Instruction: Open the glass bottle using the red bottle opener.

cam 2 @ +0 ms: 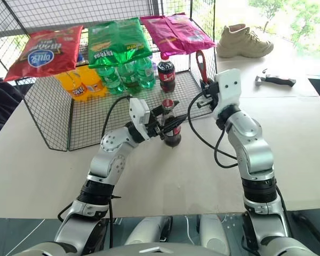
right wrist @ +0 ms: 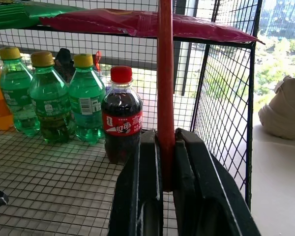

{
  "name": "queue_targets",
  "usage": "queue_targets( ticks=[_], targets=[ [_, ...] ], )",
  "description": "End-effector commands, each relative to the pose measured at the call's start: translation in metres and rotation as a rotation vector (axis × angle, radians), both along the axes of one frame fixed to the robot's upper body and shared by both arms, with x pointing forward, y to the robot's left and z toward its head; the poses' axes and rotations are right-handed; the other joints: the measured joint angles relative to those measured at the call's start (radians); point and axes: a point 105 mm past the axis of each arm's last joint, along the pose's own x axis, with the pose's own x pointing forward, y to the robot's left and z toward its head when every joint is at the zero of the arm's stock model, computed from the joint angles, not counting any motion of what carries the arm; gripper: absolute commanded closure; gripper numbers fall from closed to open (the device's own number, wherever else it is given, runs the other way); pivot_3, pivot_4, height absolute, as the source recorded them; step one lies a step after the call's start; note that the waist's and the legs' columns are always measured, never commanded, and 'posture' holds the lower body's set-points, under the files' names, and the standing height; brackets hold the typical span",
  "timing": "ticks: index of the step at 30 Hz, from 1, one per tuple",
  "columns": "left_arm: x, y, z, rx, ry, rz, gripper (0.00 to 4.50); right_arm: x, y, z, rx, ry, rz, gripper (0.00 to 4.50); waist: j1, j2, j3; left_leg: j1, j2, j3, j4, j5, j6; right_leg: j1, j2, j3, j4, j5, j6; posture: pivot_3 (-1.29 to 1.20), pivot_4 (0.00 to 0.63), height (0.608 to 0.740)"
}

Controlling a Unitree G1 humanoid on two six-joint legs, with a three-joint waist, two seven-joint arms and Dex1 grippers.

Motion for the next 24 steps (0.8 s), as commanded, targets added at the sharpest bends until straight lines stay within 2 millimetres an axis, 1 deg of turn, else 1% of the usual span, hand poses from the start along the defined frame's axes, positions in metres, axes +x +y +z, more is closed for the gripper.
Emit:
queue_targets(
  ticks=[1, 3, 5, 8, 12, 15, 18, 22, 24],
  targets=[
    [0.001, 0.003, -0.003, 0.022, -0.006, 0.016, 2.41, -0.022, 0.01, 0.006, -0.169, -0.146, 0.069, 4.5, 0.001, 0.0, 0.0, 0.0, 0.0, 0.0, 0.0, 0.0, 0.0, 0.0, 0.0, 0.0, 0.0, 0.0, 0.0, 0.0, 0.15, 0.732],
    [0.001, 0.003, -0.003, 0.023, -0.007, 0.017, 2.41, -0.032, 0.014, 0.0, -0.293, -0.216, 0.096, 4.5, -0.001, 0.0, 0.0, 0.0, 0.0, 0.0, 0.0, 0.0, 0.0, 0.0, 0.0, 0.0, 0.0, 0.0, 0.0, 0.0, 0.15, 0.732],
    [0.002, 0.002, -0.003, 0.022, -0.006, 0.016, 2.41, -0.043, 0.019, -0.007, -0.451, -0.326, 0.13, 4.5, -0.003, 0.0, 0.0, 0.002, 0.0, 0.001, 0.0, 0.0, 0.0, 0.001, 0.0, 0.001, 0.001, 0.0, 0.0, 0.0, 0.15, 0.732],
    [0.002, 0.001, -0.003, 0.019, 0.0, 0.011, 2.41, -0.049, 0.024, -0.009, -0.589, -0.486, 0.12, 4.5, 0.003, 0.0, 0.0, 0.008, 0.0, 0.001, -0.001, 0.0, -0.001, 0.007, 0.001, 0.0, 0.0, 0.0, 0.0, 0.0, 0.15, 0.732],
    [0.002, 0.0, -0.003, 0.013, 0.005, 0.009, 2.41, -0.05, 0.029, -0.016, -0.669, -0.608, 0.114, 4.5, 0.002, 0.0, -0.001, 0.011, 0.0, 0.002, -0.001, 0.0, -0.001, 0.01, 0.001, 0.001, 0.0, 0.0, 0.0, 0.0, 0.15, 0.732],
    [0.003, 0.001, -0.003, 0.011, 0.007, 0.01, 2.41, -0.05, 0.033, -0.026, -0.707, -0.645, 0.131, 4.5, 0.003, 0.0, -0.001, 0.011, 0.0, 0.001, -0.001, 0.0, -0.001, 0.01, 0.001, 0.001, 0.0, 0.0, 0.0, 0.0, 0.15, 0.732],
    [0.003, 0.001, -0.003, 0.011, 0.01, 0.007, 2.41, -0.048, 0.039, -0.046, -0.76, -0.651, 0.17, 4.5, 0.003, 0.0, -0.001, 0.012, 0.0, 0.002, -0.001, 0.0, -0.001, 0.01, 0.001, 0.001, 0.0, 0.0, 0.0, 0.0, 0.15, 0.732],
    [0.005, 0.002, -0.002, 0.008, 0.013, 0.012, 2.41, -0.048, 0.042, -0.056, -0.783, -0.683, 0.188, 4.5, 0.003, 0.0, -0.002, 0.013, 0.001, 0.002, -0.001, 0.0, -0.001, 0.012, 0.004, 0.002, 0.0, 0.0, 0.0, 0.0, 0.15, 0.732],
    [0.005, 0.002, -0.002, 0.007, 0.014, 0.014, 2.41, -0.048, 0.044, -0.065, -0.804, -0.691, 0.21, 4.5, 0.003, 0.0, -0.002, 0.014, 0.001, 0.002, -0.001, 0.0, -0.001, 0.013, 0.005, 0.002, 0.0, 0.0, 0.0, 0.0, 0.15, 0.732]
  ],
)
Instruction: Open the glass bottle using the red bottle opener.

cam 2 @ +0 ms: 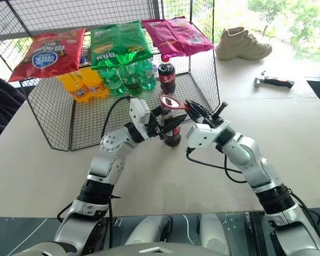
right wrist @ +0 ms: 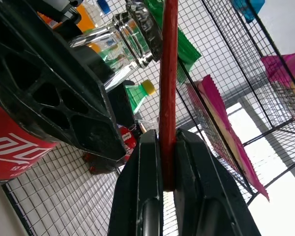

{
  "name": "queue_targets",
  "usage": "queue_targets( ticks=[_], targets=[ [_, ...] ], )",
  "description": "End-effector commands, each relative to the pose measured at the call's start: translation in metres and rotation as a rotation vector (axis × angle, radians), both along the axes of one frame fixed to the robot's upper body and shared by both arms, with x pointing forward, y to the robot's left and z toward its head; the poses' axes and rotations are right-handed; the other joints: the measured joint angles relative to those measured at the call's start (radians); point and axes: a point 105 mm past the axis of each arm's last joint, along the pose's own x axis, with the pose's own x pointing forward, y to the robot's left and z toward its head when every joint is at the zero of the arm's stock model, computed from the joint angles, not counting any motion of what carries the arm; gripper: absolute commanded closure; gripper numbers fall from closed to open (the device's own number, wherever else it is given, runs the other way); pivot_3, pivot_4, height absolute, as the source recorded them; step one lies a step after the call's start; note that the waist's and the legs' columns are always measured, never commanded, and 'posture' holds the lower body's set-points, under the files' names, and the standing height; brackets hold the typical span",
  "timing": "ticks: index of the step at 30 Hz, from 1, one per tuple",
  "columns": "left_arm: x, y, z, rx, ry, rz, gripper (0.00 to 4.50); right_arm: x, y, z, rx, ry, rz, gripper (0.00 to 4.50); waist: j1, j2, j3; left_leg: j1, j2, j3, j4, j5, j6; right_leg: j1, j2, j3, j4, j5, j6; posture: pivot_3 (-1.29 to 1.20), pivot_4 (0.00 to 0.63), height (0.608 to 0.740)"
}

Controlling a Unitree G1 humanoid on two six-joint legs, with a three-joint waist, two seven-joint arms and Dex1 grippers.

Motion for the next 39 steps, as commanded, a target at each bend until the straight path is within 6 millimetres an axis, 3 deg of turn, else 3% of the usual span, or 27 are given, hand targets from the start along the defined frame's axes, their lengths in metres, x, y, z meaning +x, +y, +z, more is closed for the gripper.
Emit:
queue_targets(
  ticks=[1, 5, 13, 20, 39],
  targets=[
    [0.002, -0.001, 0.002, -0.004, 0.0, -0.003, 2.41, -0.008, 0.017, -0.031, -0.12, 0.016, 0.078, 4.5, 0.0, 0.0, -0.001, 0.001, 0.0, 0.0, 0.0, 0.0, 0.0, 0.001, 0.001, 0.0, 0.0, 0.0, 0.0, 0.0, 0.15, 0.732],
    [0.002, -0.002, 0.002, -0.004, -0.001, -0.003, 2.41, -0.006, 0.025, -0.044, -0.155, 0.023, 0.114, 4.5, -0.001, 0.0, -0.002, 0.003, 0.0, 0.0, 0.0, 0.0, 0.0, 0.002, 0.001, 0.0, 0.0, 0.0, 0.0, 0.0, 0.15, 0.732],
    [0.001, -0.004, 0.002, -0.001, 0.001, -0.01, 2.41, 0.001, 0.033, -0.052, -0.149, 0.059, 0.135, 4.5, -0.006, 0.0, -0.001, 0.017, 0.004, 0.002, -0.003, 0.0, 0.0, 0.016, 0.004, 0.002, -0.002, 0.0, -0.001, 0.0, 0.15, 0.732],
    [0.002, -0.005, 0.002, -0.004, 0.002, -0.013, 2.41, -0.01, 0.042, -0.05, -0.16, 0.02, 0.224, 4.5, -0.006, 0.0, -0.001, 0.018, 0.006, 0.002, -0.003, 0.0, 0.0, 0.015, 0.007, 0.003, -0.002, 0.001, -0.002, 0.0, 0.15, 0.732],
    [0.005, -0.007, 0.001, -0.003, 0.008, -0.019, 2.41, -0.016, 0.053, -0.076, -0.278, 0.094, 0.373, 4.5, -0.005, 0.0, -0.002, 0.019, 0.007, 0.002, -0.004, -0.001, 0.001, 0.016, 0.008, 0.003, -0.003, 0.001, -0.003, 0.0, 0.15, 0.732]
  ],
)
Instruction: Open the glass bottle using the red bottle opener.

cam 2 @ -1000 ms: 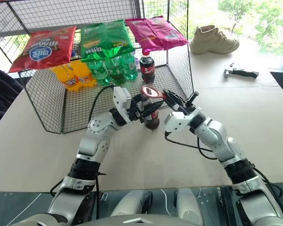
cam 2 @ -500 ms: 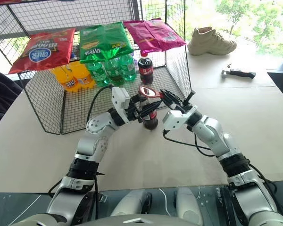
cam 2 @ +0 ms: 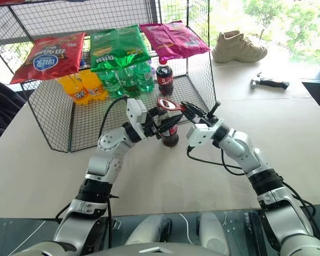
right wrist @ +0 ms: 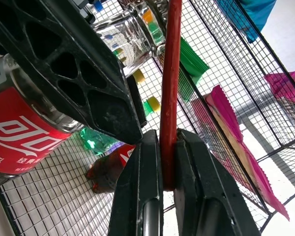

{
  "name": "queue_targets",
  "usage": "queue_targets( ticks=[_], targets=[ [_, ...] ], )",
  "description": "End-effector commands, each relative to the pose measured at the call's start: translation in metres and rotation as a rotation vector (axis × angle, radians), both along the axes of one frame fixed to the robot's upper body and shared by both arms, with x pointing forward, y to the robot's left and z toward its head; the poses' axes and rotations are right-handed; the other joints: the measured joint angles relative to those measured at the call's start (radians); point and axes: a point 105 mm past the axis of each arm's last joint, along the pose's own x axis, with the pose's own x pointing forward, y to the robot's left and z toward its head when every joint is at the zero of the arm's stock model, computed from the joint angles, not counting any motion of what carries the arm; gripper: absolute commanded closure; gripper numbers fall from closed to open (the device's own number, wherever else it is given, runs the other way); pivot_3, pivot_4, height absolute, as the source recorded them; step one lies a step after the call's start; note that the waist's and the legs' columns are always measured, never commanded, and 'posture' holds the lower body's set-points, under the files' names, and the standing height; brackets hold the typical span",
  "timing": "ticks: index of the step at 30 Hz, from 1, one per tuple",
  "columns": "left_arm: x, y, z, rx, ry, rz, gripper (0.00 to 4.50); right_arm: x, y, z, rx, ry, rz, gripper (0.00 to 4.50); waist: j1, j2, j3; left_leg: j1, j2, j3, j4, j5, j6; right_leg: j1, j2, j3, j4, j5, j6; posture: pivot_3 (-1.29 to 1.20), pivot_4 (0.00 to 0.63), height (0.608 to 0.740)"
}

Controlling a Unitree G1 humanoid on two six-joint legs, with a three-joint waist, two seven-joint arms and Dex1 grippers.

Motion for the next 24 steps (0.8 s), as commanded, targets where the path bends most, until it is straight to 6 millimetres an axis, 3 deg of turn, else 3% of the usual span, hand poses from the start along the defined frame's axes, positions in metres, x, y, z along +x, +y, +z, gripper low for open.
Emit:
queue_targets(
  ticks=[1, 11, 24],
  targets=[
    [0.0, -0.013, 0.006, 0.001, -0.019, -0.028, 2.41, -0.037, 0.044, -0.063, -0.294, 0.063, 0.229, 4.5, 0.0, 0.0, 0.0, 0.0, 0.0, 0.0, 0.0, 0.0, 0.0, 0.0, 0.0, 0.0, 0.0, 0.0, 0.0, 0.0, 0.15, 0.732],
    [0.002, -0.012, 0.006, 0.004, -0.016, -0.02, 2.41, -0.034, 0.052, -0.079, -0.352, 0.028, 0.211, 4.5, -0.002, 0.003, -0.006, 0.005, 0.002, 0.0, -0.001, 0.0, -0.001, 0.005, 0.002, 0.0, 0.0, 0.0, 0.0, 0.0, 0.15, 0.732],
    [0.002, -0.012, 0.004, 0.01, -0.007, -0.026, 2.41, -0.037, 0.043, -0.058, -0.167, 0.182, 0.264, 4.5, -0.008, 0.003, -0.006, 0.014, 0.003, 0.0, -0.009, 0.0, 0.0, 0.013, 0.002, 0.001, -0.009, -0.001, -0.001, 0.0, 0.15, 0.732]
  ],
)
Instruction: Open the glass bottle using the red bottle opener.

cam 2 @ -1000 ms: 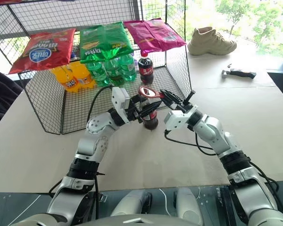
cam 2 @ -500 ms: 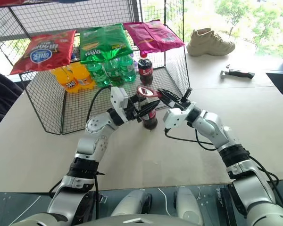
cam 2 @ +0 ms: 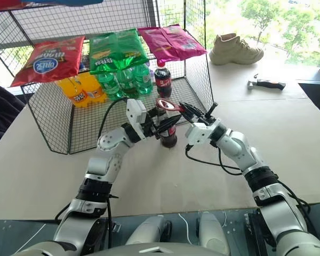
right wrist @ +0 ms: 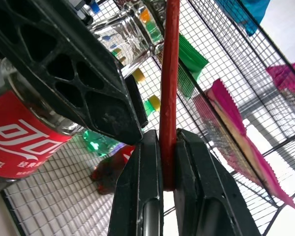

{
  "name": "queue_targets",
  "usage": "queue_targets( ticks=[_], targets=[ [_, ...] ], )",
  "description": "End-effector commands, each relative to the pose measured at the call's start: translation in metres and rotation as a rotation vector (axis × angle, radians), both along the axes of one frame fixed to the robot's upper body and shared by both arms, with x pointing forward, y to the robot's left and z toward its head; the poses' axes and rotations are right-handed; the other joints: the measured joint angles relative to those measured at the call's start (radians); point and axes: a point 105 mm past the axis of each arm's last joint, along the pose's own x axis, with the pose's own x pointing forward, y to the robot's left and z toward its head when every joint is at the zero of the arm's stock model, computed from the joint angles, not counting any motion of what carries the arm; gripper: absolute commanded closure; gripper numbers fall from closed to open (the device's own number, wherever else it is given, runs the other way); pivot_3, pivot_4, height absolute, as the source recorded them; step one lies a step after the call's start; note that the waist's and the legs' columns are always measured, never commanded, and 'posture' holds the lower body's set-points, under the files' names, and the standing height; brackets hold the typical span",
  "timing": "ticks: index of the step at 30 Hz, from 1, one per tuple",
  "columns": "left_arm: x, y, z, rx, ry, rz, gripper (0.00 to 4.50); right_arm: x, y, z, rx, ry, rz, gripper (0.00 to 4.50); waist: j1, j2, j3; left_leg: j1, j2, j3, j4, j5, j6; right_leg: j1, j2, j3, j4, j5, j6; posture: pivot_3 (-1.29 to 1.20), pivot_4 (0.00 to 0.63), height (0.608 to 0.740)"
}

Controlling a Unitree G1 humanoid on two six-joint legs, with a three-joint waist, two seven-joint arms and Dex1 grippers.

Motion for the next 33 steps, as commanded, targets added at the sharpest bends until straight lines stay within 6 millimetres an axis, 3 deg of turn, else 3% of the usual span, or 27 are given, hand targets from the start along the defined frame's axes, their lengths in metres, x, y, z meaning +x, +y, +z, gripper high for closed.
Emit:
queue_targets(
  ticks=[1, 5, 13, 21, 33],
  targets=[
    [0.0, -0.014, 0.009, -0.003, -0.024, -0.031, 2.41, -0.041, 0.04, -0.049, -0.197, 0.104, 0.253, 4.5, 0.001, 0.0, 0.0, 0.0, 0.0, 0.0, -0.001, 0.0, 0.0, 0.0, 0.0, 0.0, -0.001, 0.0, 0.0, 0.0, 0.15, 0.732],
    [0.0, -0.015, 0.009, -0.006, -0.022, -0.034, 2.41, -0.042, 0.041, -0.047, -0.134, 0.125, 0.273, 4.5, 0.003, 0.0, 0.0, 0.0, 0.0, -0.001, -0.003, 0.0, 0.0, 0.0, 0.0, -0.001, -0.004, 0.0, 0.0, 0.0, 0.15, 0.732],
    [0.001, -0.014, 0.009, 0.002, -0.017, -0.043, 2.41, -0.042, 0.049, -0.06, -0.159, 0.089, 0.318, 4.5, 0.006, 0.001, 0.001, -0.001, 0.0, -0.001, -0.004, 0.0, 0.0, 0.0, 0.0, -0.002, -0.005, 0.0, 0.0, 0.0, 0.15, 0.732],
    [0.001, -0.013, 0.01, 0.003, -0.018, -0.039, 2.41, -0.04, 0.056, -0.06, -0.149, 0.037, 0.316, 4.5, 0.012, 0.003, 0.002, -0.001, 0.0, -0.002, -0.004, 0.0, 0.0, 0.0, 0.0, -0.002, -0.005, 0.0, 0.0, 0.0, 0.15, 0.732],
    [0.002, -0.015, 0.009, 0.005, -0.01, -0.046, 2.41, -0.028, 0.043, -0.051, -0.231, -0.082, 0.247, 4.5, 0.012, 0.003, 0.002, -0.001, -0.001, -0.002, -0.004, 0.0, 0.0, 0.0, 0.0, -0.002, -0.005, 0.0, 0.0, 0.0, 0.15, 0.732]
  ],
)
